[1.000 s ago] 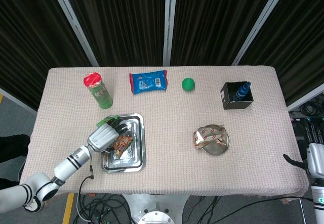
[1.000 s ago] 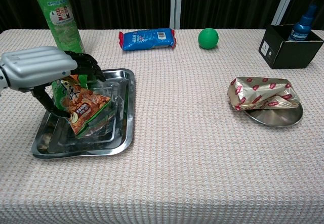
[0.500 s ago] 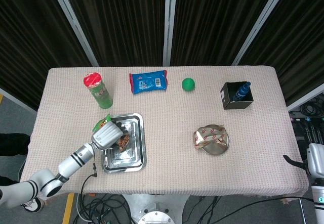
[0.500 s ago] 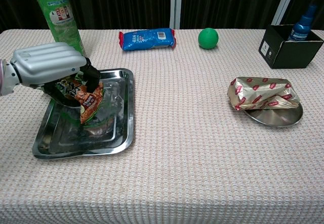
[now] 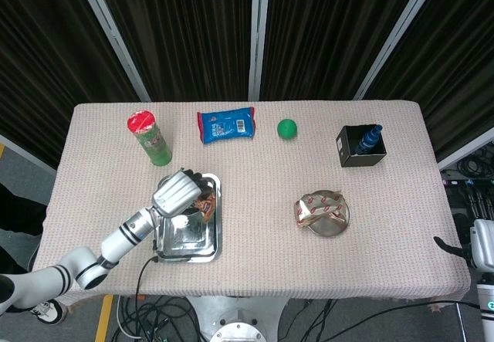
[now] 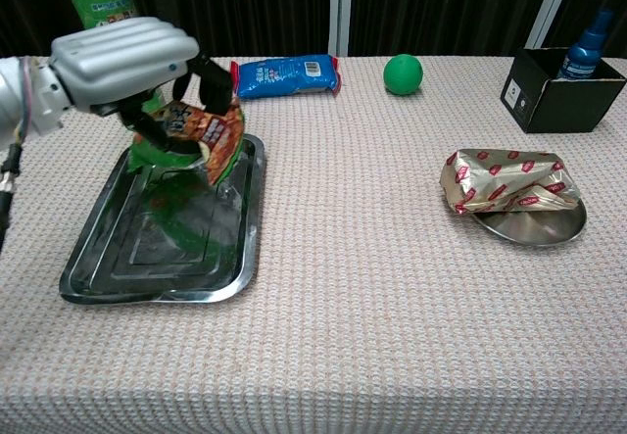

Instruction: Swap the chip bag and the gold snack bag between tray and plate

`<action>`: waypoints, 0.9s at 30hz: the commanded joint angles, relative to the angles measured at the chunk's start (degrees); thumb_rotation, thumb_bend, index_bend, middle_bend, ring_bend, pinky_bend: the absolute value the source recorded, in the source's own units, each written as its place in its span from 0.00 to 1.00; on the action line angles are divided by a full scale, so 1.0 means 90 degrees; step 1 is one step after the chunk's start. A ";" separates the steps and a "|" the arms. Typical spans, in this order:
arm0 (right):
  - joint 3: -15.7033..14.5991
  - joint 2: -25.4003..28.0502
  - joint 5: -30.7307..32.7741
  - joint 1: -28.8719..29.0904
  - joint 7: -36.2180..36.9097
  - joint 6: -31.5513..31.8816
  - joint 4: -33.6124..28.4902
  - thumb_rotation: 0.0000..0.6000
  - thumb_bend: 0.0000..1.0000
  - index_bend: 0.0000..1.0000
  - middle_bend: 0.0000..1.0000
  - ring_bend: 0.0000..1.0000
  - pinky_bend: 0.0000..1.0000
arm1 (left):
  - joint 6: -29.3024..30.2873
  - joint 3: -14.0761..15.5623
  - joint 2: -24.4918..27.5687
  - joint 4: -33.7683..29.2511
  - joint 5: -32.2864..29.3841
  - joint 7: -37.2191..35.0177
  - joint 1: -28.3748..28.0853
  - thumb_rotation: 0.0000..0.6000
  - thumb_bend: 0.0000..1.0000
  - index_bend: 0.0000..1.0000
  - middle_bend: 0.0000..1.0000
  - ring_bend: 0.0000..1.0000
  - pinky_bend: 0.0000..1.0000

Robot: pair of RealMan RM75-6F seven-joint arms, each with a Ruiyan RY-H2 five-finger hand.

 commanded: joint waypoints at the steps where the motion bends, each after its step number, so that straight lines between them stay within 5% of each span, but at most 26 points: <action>1: 0.0004 0.0000 0.0008 -0.0010 0.0026 0.0008 0.0023 1.00 0.01 0.00 0.00 0.00 0.00 | -0.0027 -0.0249 -0.0348 0.0334 0.0015 -0.0258 -0.0386 1.00 0.36 0.59 0.54 0.45 0.55; 12: 0.0009 -0.0046 0.0094 -0.0071 0.0287 -0.0036 0.0298 1.00 0.01 0.00 0.00 0.00 0.00 | -0.0424 -0.0695 -0.1365 0.1784 -0.0145 -0.0847 -0.1567 1.00 0.37 0.59 0.54 0.45 0.55; 22: 0.0014 -0.0161 0.0136 -0.0040 0.0420 -0.0168 0.0505 1.00 0.01 0.00 0.00 0.00 0.00 | -0.0610 -0.0508 -0.2349 0.3236 -0.0237 -0.1256 -0.2115 1.00 0.37 0.56 0.53 0.44 0.54; 24: 0.0015 -0.0173 0.0141 -0.0034 0.0439 -0.0189 0.0536 1.00 0.01 0.00 0.00 0.00 0.00 | -0.0592 -0.0445 -0.2475 0.3424 -0.0250 -0.1298 -0.2146 1.00 0.37 0.49 0.46 0.39 0.49; 27: 0.0015 -0.0182 0.0134 -0.0031 0.0473 -0.0202 0.0560 1.00 0.01 0.00 0.00 0.00 0.00 | -0.0655 -0.0344 -0.2507 0.3519 -0.0296 -0.1244 -0.2130 1.00 0.28 0.18 0.20 0.19 0.32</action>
